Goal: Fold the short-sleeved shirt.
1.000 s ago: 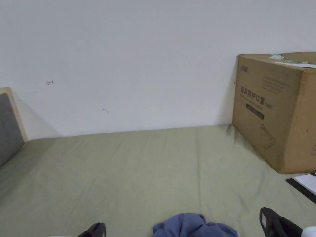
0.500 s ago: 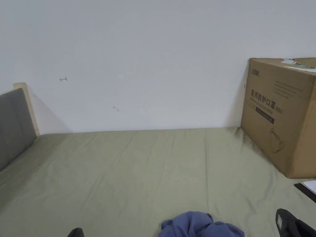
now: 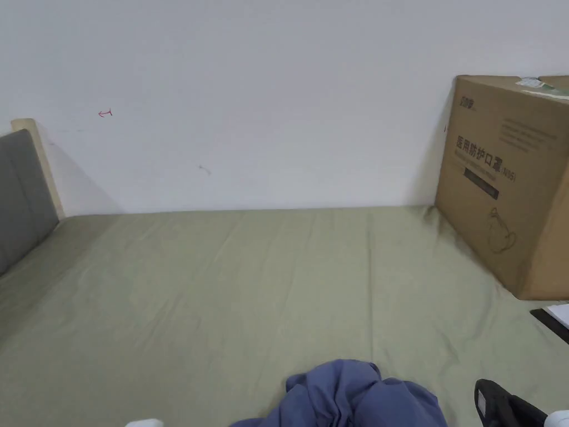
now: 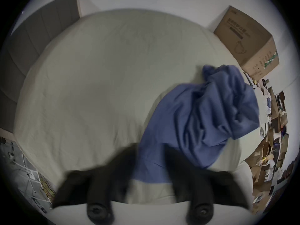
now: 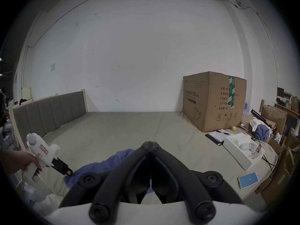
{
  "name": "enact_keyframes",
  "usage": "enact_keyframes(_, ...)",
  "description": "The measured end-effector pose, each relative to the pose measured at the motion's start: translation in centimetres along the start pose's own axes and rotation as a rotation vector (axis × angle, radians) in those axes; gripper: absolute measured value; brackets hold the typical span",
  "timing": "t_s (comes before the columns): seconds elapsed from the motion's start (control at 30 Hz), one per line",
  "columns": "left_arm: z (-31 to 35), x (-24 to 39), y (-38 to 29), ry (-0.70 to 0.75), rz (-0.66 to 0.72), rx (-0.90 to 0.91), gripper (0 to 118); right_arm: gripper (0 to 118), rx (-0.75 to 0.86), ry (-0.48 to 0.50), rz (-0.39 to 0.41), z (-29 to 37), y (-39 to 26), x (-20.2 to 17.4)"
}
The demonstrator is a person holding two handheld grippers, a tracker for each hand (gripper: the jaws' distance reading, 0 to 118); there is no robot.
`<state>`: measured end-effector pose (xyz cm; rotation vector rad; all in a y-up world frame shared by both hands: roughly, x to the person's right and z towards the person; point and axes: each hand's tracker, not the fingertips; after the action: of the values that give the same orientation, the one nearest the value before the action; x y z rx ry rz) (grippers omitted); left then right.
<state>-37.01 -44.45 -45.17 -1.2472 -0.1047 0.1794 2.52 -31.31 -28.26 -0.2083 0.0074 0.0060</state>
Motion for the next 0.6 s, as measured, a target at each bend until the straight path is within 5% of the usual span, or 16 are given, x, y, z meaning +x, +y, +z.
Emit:
enact_keyframes(0.07,-1.8,-0.3,-1.1,0.014,0.031,-0.024,115,0,-0.023,-0.004,-0.001,-0.4,-0.4,0.3)
enact_keyframes(0.2,-3.3,-0.3,-2.3,-0.008,0.050,-0.013,114,0,-0.050,-0.034,-0.017,-1.2,-1.0,0.7)
enact_keyframes(0.3,-4.3,1.3,-2.0,0.078,-0.099,-0.075,113,0,-0.073,-0.039,-0.037,-1.7,-1.3,0.9)
enact_keyframes(0.33,-4.0,1.8,-2.2,0.098,-0.122,-0.055,110,0,-0.078,-0.040,-0.040,-1.9,-1.4,0.8)
enact_keyframes(0.4,-2.6,2.5,-2.6,0.097,-0.104,0.006,81,0,-0.083,-0.041,-0.042,-2.0,-1.5,0.7)
enact_keyframes(0.43,-2.0,2.8,-2.7,0.121,-0.113,0.042,56,0,-0.084,-0.040,-0.041,-2.1,-1.5,0.6)
enact_keyframes(0.47,-1.4,3.1,-3.1,0.148,-0.121,0.078,9,0,-0.086,-0.038,-0.038,-2.2,-1.6,0.6)
enact_keyframes(0.5,-1.0,3.2,-3.4,0.129,-0.124,0.096,0,0,-0.088,-0.036,-0.035,-2.4,-1.6,0.6)
enact_keyframes(0.6,-0.4,2.5,-3.4,-0.005,-0.113,0.088,0,0,-0.067,0.009,-0.070,-3.7,-1.0,1.6)
